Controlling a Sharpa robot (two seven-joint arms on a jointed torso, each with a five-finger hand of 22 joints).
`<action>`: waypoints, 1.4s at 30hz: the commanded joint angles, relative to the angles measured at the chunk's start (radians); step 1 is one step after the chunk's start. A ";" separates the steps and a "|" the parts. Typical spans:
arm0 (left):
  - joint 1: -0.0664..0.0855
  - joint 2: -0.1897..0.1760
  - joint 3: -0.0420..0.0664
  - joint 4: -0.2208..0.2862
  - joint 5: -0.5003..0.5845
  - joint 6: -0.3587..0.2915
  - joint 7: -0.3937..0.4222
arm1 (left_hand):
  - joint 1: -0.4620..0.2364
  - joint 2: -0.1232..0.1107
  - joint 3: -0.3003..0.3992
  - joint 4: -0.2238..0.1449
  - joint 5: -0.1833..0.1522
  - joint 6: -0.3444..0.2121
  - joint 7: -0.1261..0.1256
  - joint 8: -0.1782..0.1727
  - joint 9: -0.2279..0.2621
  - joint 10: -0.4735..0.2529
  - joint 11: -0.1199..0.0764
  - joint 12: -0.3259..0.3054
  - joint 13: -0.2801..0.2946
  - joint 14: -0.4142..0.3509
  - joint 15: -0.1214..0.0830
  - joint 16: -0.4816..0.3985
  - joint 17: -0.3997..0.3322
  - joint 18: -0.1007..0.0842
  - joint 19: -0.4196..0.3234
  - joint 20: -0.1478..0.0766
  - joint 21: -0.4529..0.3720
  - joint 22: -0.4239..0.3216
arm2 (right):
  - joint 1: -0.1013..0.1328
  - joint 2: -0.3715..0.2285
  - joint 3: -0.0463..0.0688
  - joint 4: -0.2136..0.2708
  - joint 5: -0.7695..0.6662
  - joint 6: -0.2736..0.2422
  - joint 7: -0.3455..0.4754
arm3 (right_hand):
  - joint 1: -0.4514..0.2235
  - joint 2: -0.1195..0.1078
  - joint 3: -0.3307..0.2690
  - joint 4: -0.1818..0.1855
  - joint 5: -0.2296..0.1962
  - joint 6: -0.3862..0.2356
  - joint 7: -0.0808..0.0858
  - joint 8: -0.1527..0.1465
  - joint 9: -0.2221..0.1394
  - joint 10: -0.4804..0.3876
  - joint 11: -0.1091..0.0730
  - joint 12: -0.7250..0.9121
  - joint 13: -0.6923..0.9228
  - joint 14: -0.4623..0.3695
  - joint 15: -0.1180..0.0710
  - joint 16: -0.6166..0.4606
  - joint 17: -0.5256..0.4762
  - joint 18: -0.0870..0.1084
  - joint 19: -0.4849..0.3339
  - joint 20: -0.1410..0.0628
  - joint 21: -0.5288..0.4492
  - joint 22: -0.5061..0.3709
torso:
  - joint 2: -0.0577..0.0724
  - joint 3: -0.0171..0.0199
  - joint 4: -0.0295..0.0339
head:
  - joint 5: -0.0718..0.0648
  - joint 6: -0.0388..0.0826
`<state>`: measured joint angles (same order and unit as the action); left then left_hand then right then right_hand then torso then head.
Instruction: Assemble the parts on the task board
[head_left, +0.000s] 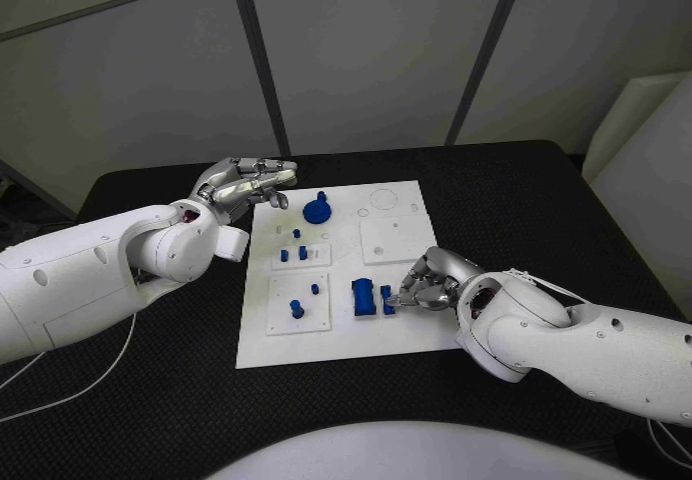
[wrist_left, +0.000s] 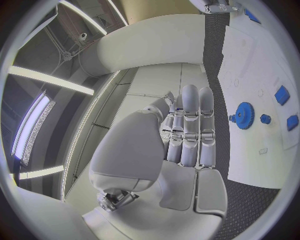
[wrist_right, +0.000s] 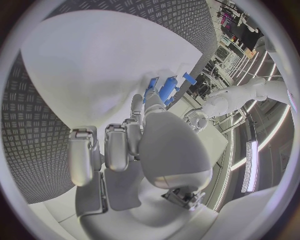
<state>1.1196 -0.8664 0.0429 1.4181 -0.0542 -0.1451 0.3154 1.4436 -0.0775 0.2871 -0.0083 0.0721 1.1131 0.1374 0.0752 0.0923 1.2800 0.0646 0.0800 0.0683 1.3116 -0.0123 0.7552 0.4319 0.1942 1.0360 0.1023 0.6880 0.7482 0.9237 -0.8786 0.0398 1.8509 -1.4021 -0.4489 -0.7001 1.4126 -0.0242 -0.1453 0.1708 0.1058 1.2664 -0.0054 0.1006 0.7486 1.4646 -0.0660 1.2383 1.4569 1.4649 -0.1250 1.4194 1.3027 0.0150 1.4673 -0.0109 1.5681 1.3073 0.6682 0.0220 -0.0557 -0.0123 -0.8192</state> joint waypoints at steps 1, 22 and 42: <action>0.001 0.001 0.001 0.000 0.002 0.010 0.003 | -0.009 0.001 0.006 0.001 -0.006 0.000 0.002 -0.003 0.001 -0.001 0.004 -0.002 0.001 -0.002 0.004 -0.006 0.000 -0.012 0.006 -0.002 -0.003 -0.001 | 0.001 0.003 0.000 -0.002 -0.035 0.005 0.009 | 0.035 0.010 0.001 -0.020 -0.006 0.004 -0.004 -0.009 0.001 0.012 -0.007 0.000 -0.098 0.054 -0.007 0.004 0.001 -0.015 0.104 -0.007 0.003 0.263 | -0.001 -0.0002 0.0001 | 0.000 -0.001; 0.001 0.009 0.000 -0.026 0.037 0.005 0.007 | -0.018 -0.004 0.010 -0.003 -0.008 -0.003 0.005 -0.005 0.001 -0.004 0.007 -0.002 0.001 -0.032 0.009 -0.028 -0.008 -0.014 -0.009 0.001 -0.022 -0.008 | 0.040 -0.058 0.008 -0.048 0.474 -0.058 0.522 | -0.049 -0.011 -0.046 0.053 0.007 -0.183 0.065 -0.039 -0.030 -0.127 0.049 -0.327 -0.297 0.002 0.041 -0.138 -0.195 0.011 0.062 0.031 -0.122 0.224 | -0.022 -0.0075 -0.0082 | -0.009 0.041; -0.016 0.192 -0.016 -0.319 0.225 -0.057 0.112 | -0.089 -0.014 -0.038 0.047 -0.009 -0.131 0.017 -0.011 -0.028 -0.213 0.061 -0.013 -0.006 -0.396 0.134 -0.645 -0.287 -0.016 -0.401 0.164 -0.512 -0.335 | 0.157 0.241 0.012 -0.704 1.121 0.172 0.996 | 0.132 0.099 -0.067 -0.057 0.047 -0.329 0.162 -0.038 -0.378 -0.467 0.211 -1.140 -1.137 -0.453 0.238 -1.250 -1.069 0.156 -0.485 0.215 -1.508 -0.616 | -0.115 -0.0294 -0.0173 | 0.018 0.143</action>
<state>1.1034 -0.6841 0.0261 1.1155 0.1035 -0.1698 0.3656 1.3645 -0.0886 0.2581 0.0359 0.0612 0.9908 0.1564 0.0705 0.0656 1.0822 0.1272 0.0715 0.0627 0.9280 0.1218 0.1272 0.1552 0.1793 0.6479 0.2613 0.1878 0.4234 1.0772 -0.6479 0.0508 1.1715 -0.4045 -0.3517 0.1897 1.5495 0.0668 -0.2123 0.1198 0.1482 0.9441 0.1577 0.0647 0.3862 1.0005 0.1414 0.1104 0.3398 1.0230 0.1086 0.1887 0.2472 0.1714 0.9980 0.2003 0.0631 0.7121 0.5710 -0.0072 -0.0735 0.0007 -0.6877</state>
